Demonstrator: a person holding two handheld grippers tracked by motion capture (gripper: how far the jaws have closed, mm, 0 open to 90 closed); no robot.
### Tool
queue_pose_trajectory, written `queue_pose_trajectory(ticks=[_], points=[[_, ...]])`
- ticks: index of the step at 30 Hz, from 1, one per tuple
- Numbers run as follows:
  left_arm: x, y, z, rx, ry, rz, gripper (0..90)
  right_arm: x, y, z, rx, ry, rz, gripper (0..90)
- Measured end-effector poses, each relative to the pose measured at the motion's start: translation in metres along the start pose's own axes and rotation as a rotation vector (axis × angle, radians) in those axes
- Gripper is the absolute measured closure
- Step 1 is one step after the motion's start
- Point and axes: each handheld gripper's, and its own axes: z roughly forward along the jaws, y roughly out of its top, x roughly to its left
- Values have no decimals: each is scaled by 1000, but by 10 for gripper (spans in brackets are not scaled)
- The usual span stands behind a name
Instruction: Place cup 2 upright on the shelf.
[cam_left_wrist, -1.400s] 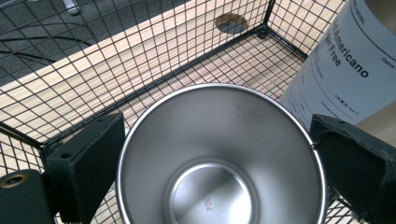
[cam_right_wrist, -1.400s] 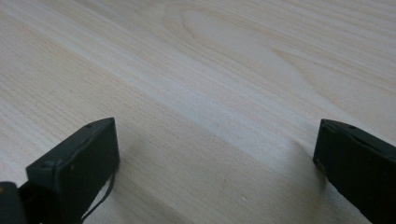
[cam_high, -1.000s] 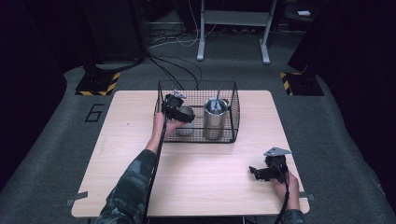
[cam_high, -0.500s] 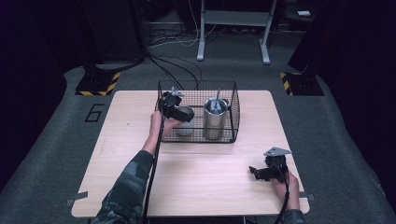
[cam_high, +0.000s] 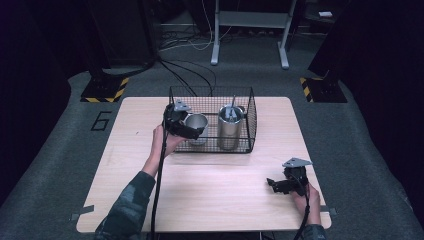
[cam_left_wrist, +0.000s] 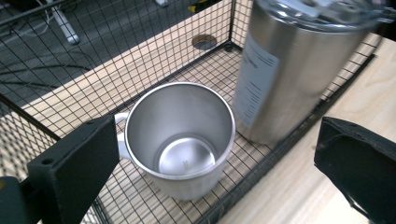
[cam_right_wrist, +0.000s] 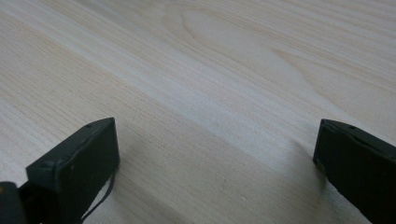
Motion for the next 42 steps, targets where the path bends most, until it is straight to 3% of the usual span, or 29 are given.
queue_pose_trajectory(ticks=[9,11,15,21,31,38,42], points=[[-16,-25,-29,-35,-4,30,2,0,0,0,0,0,0,0],[-20,-34,-35,-45,-18,25,2,0,0,0,0,0,0,0],[-29,-56,-42,-62,-4,25,2,0,0,0,0,0,0,0],[-36,-91,-43,-19,-5,13,1,0,0,0,0,0,-1,0],[-39,-157,-40,21,16,-77,1,0,0,0,0,-1,-1,0],[-40,-187,-36,77,73,-83,0,0,0,0,0,0,0,0],[-40,-195,-33,92,89,-93,0,0,0,0,0,0,0,0]])
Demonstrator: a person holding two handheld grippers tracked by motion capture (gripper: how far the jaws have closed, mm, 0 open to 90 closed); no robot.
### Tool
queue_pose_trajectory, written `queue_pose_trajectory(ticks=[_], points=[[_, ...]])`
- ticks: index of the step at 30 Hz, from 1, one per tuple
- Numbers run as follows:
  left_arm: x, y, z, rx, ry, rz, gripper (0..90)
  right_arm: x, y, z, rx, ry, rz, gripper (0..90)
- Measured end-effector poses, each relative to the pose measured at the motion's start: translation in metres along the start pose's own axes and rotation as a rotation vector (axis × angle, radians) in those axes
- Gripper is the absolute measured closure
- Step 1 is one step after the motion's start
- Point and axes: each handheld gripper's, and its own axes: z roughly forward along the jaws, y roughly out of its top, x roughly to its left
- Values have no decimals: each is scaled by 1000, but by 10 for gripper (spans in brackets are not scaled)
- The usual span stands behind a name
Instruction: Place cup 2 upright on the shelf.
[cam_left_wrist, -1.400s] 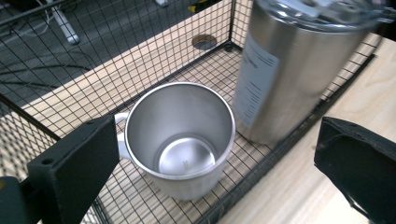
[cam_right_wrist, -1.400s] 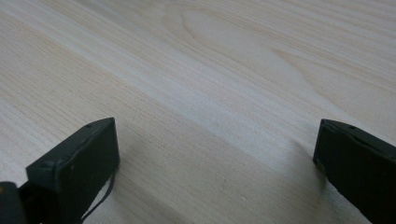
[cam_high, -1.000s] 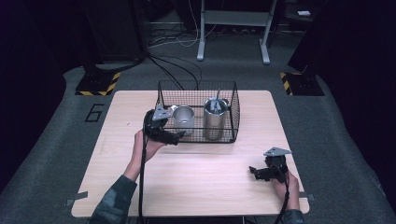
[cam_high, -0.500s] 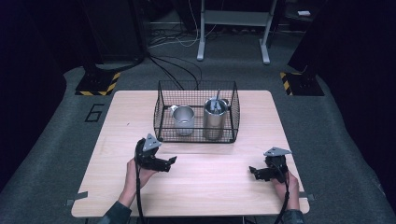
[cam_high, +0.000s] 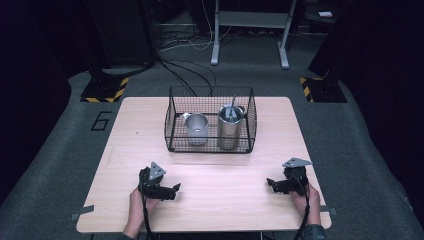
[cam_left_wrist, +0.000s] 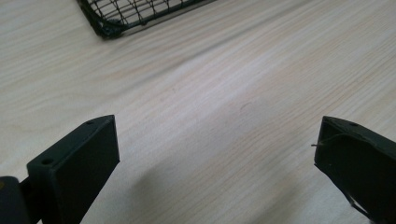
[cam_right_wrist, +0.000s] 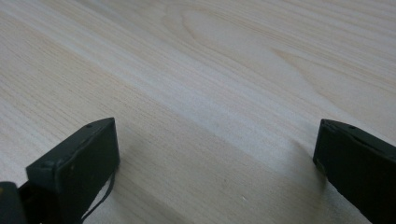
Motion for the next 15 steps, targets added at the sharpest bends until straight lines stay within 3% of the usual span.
queue_pose_trajectory(ticks=[2,5,15], points=[[0,-2,2,2,2,-6,0,0,0,0,0,0,0,0],[1,-4,6,62,4,2,0,0,0,0,0,-1,-1,0],[4,-6,4,62,11,-32,0,1,0,0,-10,-6,8,0]])
